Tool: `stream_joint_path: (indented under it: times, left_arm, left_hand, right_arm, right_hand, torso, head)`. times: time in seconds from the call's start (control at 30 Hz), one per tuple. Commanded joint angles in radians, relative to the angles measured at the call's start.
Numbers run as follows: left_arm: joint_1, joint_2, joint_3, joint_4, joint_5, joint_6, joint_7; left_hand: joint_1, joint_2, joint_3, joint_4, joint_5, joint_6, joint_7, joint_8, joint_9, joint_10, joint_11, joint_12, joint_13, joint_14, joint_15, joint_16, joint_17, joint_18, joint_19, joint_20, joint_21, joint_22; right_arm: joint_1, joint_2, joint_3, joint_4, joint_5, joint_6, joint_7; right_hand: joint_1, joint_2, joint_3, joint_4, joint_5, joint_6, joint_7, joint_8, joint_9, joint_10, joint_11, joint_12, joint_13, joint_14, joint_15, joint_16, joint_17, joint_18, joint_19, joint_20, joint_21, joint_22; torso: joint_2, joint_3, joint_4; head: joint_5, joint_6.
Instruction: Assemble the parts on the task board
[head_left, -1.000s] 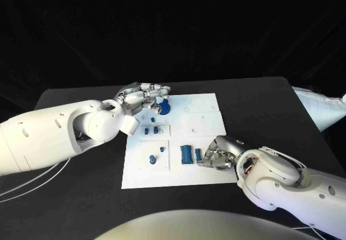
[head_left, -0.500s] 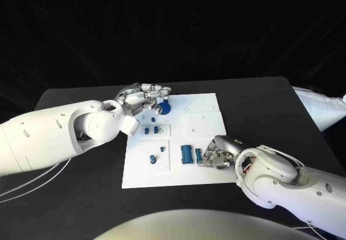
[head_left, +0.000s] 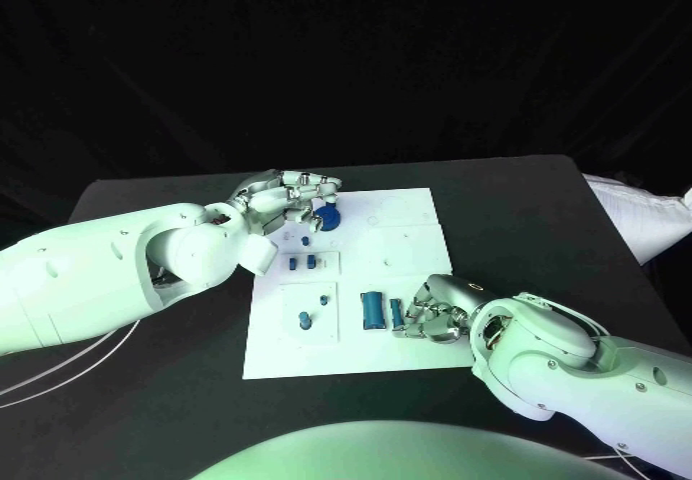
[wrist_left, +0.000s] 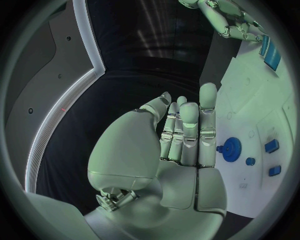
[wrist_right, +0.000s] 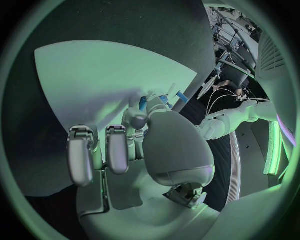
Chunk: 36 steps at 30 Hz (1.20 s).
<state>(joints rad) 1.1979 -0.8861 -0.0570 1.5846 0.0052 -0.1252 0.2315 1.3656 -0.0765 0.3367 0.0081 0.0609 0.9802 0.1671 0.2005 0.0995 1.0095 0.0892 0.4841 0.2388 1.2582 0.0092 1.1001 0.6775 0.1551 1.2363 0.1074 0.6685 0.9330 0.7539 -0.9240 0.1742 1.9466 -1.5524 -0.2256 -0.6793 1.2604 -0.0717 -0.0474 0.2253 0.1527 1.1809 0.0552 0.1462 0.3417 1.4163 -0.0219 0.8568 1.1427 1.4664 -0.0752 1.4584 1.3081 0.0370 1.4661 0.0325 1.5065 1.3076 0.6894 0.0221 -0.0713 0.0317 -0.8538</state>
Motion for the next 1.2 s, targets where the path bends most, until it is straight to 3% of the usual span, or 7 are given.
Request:
stream_joint_path:
  times: [0.03,0.2,0.37,0.63,0.97,1.2]
  left_arm:
    - [0.000,0.000,0.000,0.002,-0.004,0.023,0.001]
    - [-0.001,-0.001,0.000,0.002,-0.004,0.023,0.000]
    - [-0.001,-0.002,0.000,0.001,-0.004,0.023,0.000]
    - [-0.001,-0.002,0.000,0.001,-0.013,0.023,0.000]
    - [-0.001,-0.001,0.000,0.002,-0.018,0.024,-0.001]
    - [-0.001,-0.001,0.000,0.002,-0.018,0.025,-0.002]
  left_hand:
    - [0.002,0.009,-0.002,-0.003,0.006,-0.009,-0.001,0.005,-0.002,-0.007,0.000,0.003,0.001,-0.006,0.001,0.003,0.000,0.014,-0.004,0.005,-0.003,-0.001]
    - [0.002,0.009,-0.002,-0.003,0.006,-0.009,-0.001,0.005,-0.002,-0.007,0.000,0.003,0.001,-0.006,0.001,0.003,0.000,0.014,-0.004,0.005,-0.003,-0.001]
    - [0.002,0.009,-0.002,-0.003,0.006,-0.009,-0.001,0.005,-0.002,-0.007,0.000,0.003,0.001,-0.006,0.001,0.003,0.000,0.014,-0.004,0.005,-0.003,-0.001]
    - [0.003,0.009,-0.002,-0.004,0.006,-0.010,-0.001,0.006,-0.002,-0.008,0.001,0.003,0.000,-0.007,0.002,0.002,-0.003,0.014,-0.005,0.006,-0.005,-0.002]
    - [0.004,0.010,-0.002,-0.004,0.006,-0.010,-0.001,0.006,-0.002,-0.008,0.001,0.004,0.000,-0.008,0.002,0.002,-0.003,0.014,-0.005,0.006,-0.005,-0.002]
    - [0.005,0.010,-0.002,-0.004,0.006,-0.010,-0.001,0.006,-0.002,-0.008,0.001,0.004,0.000,-0.007,0.002,0.002,-0.003,0.014,-0.005,0.006,-0.005,-0.002]
  right_arm:
    - [-0.005,-0.008,-0.003,0.007,0.014,0.007,0.006]
    - [-0.004,-0.021,-0.002,0.018,0.007,-0.011,0.010]
    - [-0.003,-0.026,-0.001,0.018,0.003,-0.021,0.012]
    - [0.000,-0.023,-0.001,0.007,-0.013,-0.026,0.009]
    - [0.001,-0.010,-0.001,-0.007,-0.030,-0.031,0.001]
    - [0.001,-0.006,-0.001,-0.015,-0.033,-0.020,-0.001]
  right_hand:
    - [-0.009,-0.003,-0.014,0.004,0.001,-0.003,0.004,-0.002,0.002,-0.004,0.006,-0.007,-0.002,0.075,-0.005,-0.006,0.125,-0.012,0.049,-0.002,-0.005,0.172]
    - [-0.025,-0.003,-0.043,0.022,-0.013,-0.004,0.004,-0.003,0.004,-0.005,0.006,-0.010,-0.002,0.075,-0.004,-0.009,0.123,-0.012,0.049,-0.001,-0.005,0.171]
    - [-0.072,0.011,-0.089,0.064,-0.040,-0.005,0.004,-0.003,0.007,-0.005,0.006,-0.010,0.001,0.075,-0.004,-0.010,0.123,-0.011,0.048,-0.001,-0.006,0.171]
    - [-0.062,0.040,-0.094,0.061,-0.037,-0.005,0.003,-0.003,0.009,-0.005,0.005,-0.009,0.003,0.076,-0.004,-0.010,0.123,-0.012,0.049,-0.001,-0.006,0.172]
    - [-0.063,0.110,-0.101,0.065,-0.020,-0.003,0.002,-0.002,0.012,-0.001,0.004,-0.002,0.009,0.077,-0.005,-0.007,0.127,-0.013,0.051,-0.002,-0.003,0.176]
    - [-0.025,0.122,-0.101,0.048,-0.009,-0.003,0.001,-0.002,0.013,0.000,0.003,0.000,0.011,0.077,-0.007,-0.005,0.130,-0.013,0.053,-0.003,-0.002,0.178]
  torso:
    - [0.001,0.0006,-0.0002]
    - [0.001,0.0010,-0.0012]
    - [0.002,0.0012,-0.0009]
    - [0.002,0.0009,0.0008]
    - [0.001,0.0004,0.0009]
    - [0.001,0.0001,-0.0001]
  head:
    - [0.002,0.002]
    - [0.002,0.002]
    - [0.001,0.003]
    - [0.000,-0.001]
    - [0.001,-0.003]
    - [0.001,-0.004]
